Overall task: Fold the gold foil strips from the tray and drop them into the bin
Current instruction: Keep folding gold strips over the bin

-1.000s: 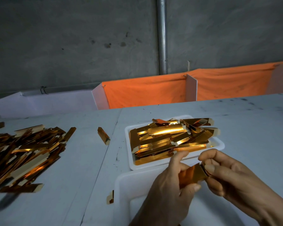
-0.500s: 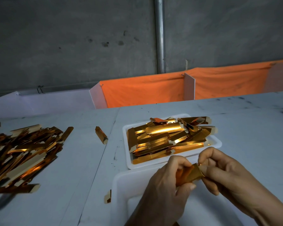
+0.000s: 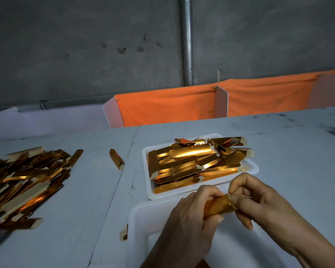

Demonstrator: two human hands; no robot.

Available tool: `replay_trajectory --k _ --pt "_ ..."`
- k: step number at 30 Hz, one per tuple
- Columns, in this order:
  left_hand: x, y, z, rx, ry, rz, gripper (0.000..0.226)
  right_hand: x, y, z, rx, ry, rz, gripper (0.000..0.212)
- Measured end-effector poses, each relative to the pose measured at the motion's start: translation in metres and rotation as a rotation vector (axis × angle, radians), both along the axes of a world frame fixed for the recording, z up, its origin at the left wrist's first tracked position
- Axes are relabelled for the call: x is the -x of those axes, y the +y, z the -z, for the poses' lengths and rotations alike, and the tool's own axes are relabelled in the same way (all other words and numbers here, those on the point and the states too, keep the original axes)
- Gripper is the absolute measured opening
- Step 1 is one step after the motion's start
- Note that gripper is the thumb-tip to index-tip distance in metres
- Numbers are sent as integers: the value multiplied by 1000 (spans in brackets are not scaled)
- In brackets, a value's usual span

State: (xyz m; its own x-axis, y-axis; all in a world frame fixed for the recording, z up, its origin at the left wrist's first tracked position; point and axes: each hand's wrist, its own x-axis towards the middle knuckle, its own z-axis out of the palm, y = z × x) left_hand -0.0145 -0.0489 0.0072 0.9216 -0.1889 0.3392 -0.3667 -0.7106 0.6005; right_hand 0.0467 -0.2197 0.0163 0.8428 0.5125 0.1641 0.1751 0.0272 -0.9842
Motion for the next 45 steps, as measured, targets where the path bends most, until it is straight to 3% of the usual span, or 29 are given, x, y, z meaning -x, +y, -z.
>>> replay_trajectory --k 2,5,15,28,38,41,45 --pt "0 0 0 0 0 -17 45 -1 -2 0 23 10 3 17" --pt "0 -1 1 -24 0 -42 44 -1 -4 -3 34 75 -37 6" --pt "-1 -2 2 -58 17 -14 37 -3 -8 1 88 159 -109 37" --pt "3 -3 -8 11 111 10 44 1 0 1 46 10 -16 13" --pt "4 -1 -14 83 211 -21 40 -1 -7 -1 -4 123 -125 17" --pt "3 0 -13 90 212 -21 40 -1 -5 -1 -29 135 -115 8" --pt "3 1 -12 87 211 -30 40 -1 -2 3 -48 147 -51 21"
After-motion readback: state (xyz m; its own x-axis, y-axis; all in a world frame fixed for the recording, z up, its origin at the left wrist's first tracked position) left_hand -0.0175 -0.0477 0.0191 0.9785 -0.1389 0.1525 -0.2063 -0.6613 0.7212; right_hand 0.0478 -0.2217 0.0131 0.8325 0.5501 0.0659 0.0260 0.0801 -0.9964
